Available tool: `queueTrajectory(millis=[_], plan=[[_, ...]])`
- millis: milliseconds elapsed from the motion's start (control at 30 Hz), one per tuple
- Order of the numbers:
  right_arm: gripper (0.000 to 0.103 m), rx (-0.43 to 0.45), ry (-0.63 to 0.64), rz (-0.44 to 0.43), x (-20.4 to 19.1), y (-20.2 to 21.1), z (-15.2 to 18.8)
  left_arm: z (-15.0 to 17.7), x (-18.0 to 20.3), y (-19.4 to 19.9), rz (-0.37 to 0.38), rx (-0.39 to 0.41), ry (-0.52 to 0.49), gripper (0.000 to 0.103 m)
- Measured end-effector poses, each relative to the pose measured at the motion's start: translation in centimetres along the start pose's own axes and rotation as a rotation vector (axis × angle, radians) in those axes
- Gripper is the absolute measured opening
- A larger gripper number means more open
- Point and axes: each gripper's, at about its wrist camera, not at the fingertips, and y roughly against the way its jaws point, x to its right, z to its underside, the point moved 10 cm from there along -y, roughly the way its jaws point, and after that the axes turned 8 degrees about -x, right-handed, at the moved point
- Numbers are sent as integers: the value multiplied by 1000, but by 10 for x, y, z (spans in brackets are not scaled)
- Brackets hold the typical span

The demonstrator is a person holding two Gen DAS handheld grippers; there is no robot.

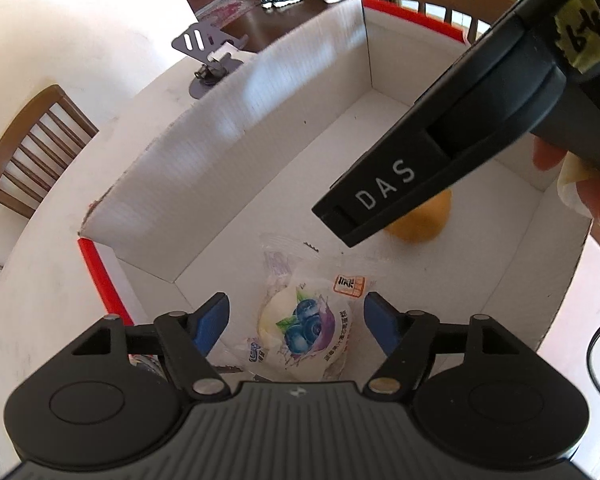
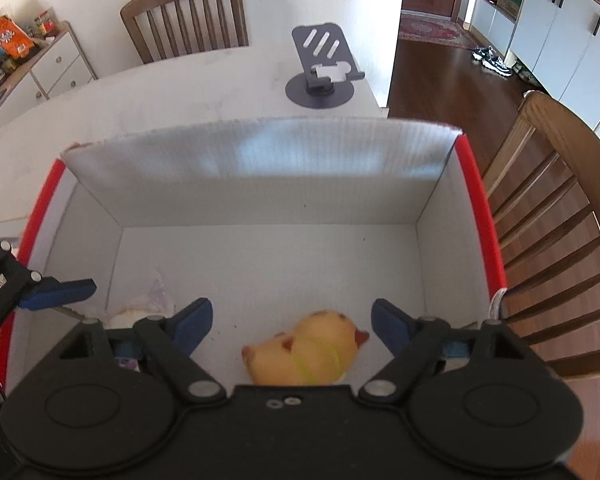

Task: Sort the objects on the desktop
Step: 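Lower and release the yellow toy and bread bag into the red shoebox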

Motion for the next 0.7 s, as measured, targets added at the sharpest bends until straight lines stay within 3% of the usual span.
queueTrajectory(millis=[400,533,700], plan=[[87,97,-5,-64,-12,45,2,-7,-6,34,47,102,72,73],[95,141,-4,-90,-16,62,1,-7,-10,45,65,142,95,78],[95,169,-14,-95,-20,70,5,-1,-12,56,87,171,109,79]])
